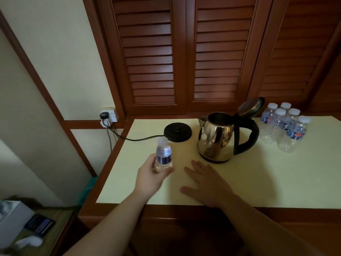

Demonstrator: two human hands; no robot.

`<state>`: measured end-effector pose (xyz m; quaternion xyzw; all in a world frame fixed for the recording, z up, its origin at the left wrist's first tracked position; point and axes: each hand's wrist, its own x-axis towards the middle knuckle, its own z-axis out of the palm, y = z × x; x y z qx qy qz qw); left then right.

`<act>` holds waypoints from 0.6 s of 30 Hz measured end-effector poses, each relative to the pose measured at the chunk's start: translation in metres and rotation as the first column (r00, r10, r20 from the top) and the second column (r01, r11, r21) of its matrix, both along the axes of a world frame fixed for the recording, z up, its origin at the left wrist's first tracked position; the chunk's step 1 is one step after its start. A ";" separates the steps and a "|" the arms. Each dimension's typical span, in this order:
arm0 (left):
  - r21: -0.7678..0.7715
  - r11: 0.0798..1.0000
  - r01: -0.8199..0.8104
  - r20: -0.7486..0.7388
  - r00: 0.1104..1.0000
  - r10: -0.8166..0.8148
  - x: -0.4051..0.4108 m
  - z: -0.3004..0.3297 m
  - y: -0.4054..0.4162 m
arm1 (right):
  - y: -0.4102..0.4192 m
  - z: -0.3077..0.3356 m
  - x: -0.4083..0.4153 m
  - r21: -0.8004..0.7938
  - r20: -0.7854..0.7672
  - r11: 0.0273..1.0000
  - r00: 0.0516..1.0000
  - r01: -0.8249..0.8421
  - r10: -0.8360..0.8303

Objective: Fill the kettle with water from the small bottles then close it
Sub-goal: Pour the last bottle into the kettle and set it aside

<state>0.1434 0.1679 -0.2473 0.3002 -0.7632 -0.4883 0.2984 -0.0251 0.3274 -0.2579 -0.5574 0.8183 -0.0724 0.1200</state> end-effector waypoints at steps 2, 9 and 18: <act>-0.046 0.999 0.021 0.028 0.999 -0.019 0.003 -0.004 0.008 | 0.000 -0.001 -0.001 -0.013 0.007 1.000 1.000 0.003 -0.003; -0.090 0.996 0.006 0.046 0.999 -0.002 0.005 -0.002 0.015 | -0.008 0.018 -0.004 -0.142 0.275 0.985 0.960 0.100 -0.057; -0.036 0.999 -0.005 0.057 0.998 0.007 0.005 0.000 0.014 | -0.055 0.126 0.015 -0.512 0.213 0.859 0.973 0.032 0.090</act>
